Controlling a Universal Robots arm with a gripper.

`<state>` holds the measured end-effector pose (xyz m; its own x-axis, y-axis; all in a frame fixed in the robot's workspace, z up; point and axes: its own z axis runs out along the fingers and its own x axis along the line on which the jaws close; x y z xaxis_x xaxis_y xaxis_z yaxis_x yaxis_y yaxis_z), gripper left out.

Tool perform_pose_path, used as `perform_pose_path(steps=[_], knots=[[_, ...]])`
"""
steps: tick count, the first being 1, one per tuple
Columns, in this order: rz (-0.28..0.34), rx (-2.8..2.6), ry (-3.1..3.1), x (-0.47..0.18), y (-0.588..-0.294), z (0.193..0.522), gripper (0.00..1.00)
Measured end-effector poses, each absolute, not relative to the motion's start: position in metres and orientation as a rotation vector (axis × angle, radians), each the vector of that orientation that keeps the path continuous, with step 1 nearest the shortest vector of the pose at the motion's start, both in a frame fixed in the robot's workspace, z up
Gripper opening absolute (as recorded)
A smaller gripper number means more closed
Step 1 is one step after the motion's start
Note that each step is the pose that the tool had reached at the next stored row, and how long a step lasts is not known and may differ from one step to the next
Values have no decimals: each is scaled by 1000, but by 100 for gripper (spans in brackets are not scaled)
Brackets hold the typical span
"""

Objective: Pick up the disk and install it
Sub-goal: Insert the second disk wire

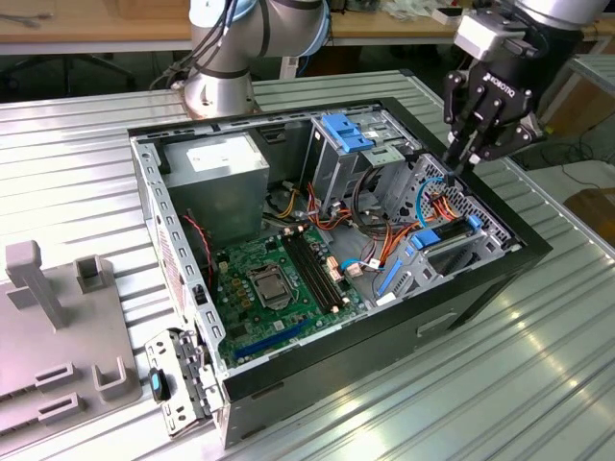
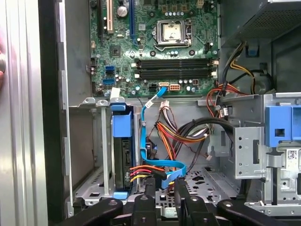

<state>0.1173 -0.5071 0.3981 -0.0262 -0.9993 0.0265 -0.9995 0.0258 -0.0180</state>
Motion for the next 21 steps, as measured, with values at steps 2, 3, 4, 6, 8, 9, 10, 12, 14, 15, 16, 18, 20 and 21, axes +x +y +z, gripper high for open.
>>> perform_pose_path(steps=[2, 3, 4, 6, 8, 9, 10, 12, 14, 15, 16, 18, 20, 21], knots=[[49, 2188, -2245, 117, -506, 395, 30], [50, 2187, -2245, 117, -505, 392, 30], [50, 2187, -2245, 117, -505, 390, 30], [54, 2186, -2243, 117, -505, 386, 30], [55, 2185, -2243, 117, -505, 385, 30], [55, 2185, -2243, 117, -505, 385, 30], [55, 2185, -2243, 117, -505, 385, 30], [55, 2185, -2243, 117, -505, 385, 29], [55, 2185, -2243, 117, -505, 384, 11], [55, 2185, -2242, 117, -505, 384, 11], [56, 2185, -2242, 117, -505, 384, 11], [56, 2184, -2242, 117, -505, 384, 11], [57, 2184, -2242, 117, -505, 384, 11], [57, 2184, -2242, 117, -505, 384, 11]])
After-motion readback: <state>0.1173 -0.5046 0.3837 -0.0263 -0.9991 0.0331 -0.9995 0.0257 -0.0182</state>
